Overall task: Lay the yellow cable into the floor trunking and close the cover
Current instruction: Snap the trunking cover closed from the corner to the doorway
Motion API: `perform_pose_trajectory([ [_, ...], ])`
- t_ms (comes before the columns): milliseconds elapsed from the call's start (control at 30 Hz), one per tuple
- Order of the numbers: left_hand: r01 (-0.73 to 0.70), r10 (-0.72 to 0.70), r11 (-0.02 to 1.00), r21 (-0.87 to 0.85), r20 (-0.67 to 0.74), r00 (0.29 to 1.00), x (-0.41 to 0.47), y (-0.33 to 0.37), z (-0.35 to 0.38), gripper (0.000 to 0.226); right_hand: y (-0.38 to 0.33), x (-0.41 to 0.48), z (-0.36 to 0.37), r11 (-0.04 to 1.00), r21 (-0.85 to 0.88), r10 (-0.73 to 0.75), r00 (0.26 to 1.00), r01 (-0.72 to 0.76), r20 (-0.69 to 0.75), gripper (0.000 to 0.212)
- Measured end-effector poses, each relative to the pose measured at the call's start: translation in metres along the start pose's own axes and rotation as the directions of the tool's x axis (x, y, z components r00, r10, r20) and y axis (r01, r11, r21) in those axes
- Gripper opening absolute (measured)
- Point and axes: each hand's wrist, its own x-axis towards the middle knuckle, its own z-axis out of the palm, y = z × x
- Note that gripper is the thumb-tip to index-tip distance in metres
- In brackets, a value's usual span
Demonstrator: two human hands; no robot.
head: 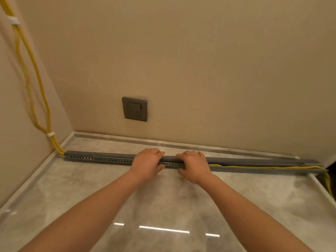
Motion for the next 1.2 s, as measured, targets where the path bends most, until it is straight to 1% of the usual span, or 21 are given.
perform_pose_trajectory([
  [100, 0.006, -0.006, 1.000, 0.005, 0.014, 1.000, 0.011, 0.054, 0.007, 0.049, 0.044, -0.019, -0.009, 1.000, -0.005, -0.022, 1.000, 0.022, 0.002, 0.052],
  [167, -0.001, 0.000, 0.999, 0.041, 0.034, 0.999, 0.018, 0.084, 0.011, 0.047, 0.071, -0.031, -0.015, 0.999, 0.000, -0.034, 0.999, 0.034, -0.009, 0.050],
  [267, 0.023, -0.026, 0.998, 0.064, 0.059, 0.998, 0.026, 0.120, 0.015, 0.045, 0.110, -0.050, -0.021, 0.999, 0.001, -0.034, 0.999, 0.034, -0.016, 0.053],
  [333, 0.013, -0.018, 0.998, 0.068, 0.076, 0.997, 0.031, 0.141, 0.017, 0.044, 0.133, -0.064, -0.024, 1.000, 0.004, -0.015, 1.000, 0.015, -0.015, 0.054],
  [433, -0.044, 0.038, 0.996, 0.077, 0.084, 0.996, 0.040, 0.170, 0.020, 0.046, 0.162, -0.080, -0.027, 1.000, 0.009, 0.018, 1.000, -0.018, -0.011, 0.054],
  [567, -0.159, 0.152, 0.983, 0.088, 0.084, 0.985, 0.059, 0.208, 0.022, 0.049, 0.193, -0.099, -0.032, 0.996, -0.016, 0.082, 0.996, -0.083, -0.029, 0.054],
  [667, -0.261, 0.253, 0.963, 0.074, 0.103, 0.962, 0.076, 0.233, 0.023, 0.049, 0.212, -0.116, -0.039, 0.985, -0.004, 0.171, 0.984, -0.172, -0.058, 0.053],
  [800, -0.358, 0.353, 0.932, 0.048, 0.096, 0.931, 0.095, 0.264, 0.030, 0.052, 0.239, -0.141, -0.046, 0.963, -0.041, 0.265, 0.963, -0.267, -0.042, 0.049],
  [933, -0.413, 0.411, 0.911, 0.000, 0.097, 0.906, 0.109, 0.296, 0.039, 0.053, 0.270, -0.161, -0.055, 0.942, -0.045, 0.329, 0.943, -0.331, -0.060, 0.048],
  [1067, -0.435, 0.435, 0.900, -0.019, 0.095, 0.895, 0.120, 0.323, 0.046, 0.052, 0.299, -0.169, -0.061, 0.927, -0.063, 0.366, 0.928, -0.371, -0.074, 0.045],
  [1200, -0.415, 0.416, 0.910, -0.026, 0.079, 0.906, 0.131, 0.348, 0.053, 0.051, 0.332, -0.166, -0.069, 0.910, -0.090, 0.395, 0.912, -0.405, -0.105, 0.032],
])
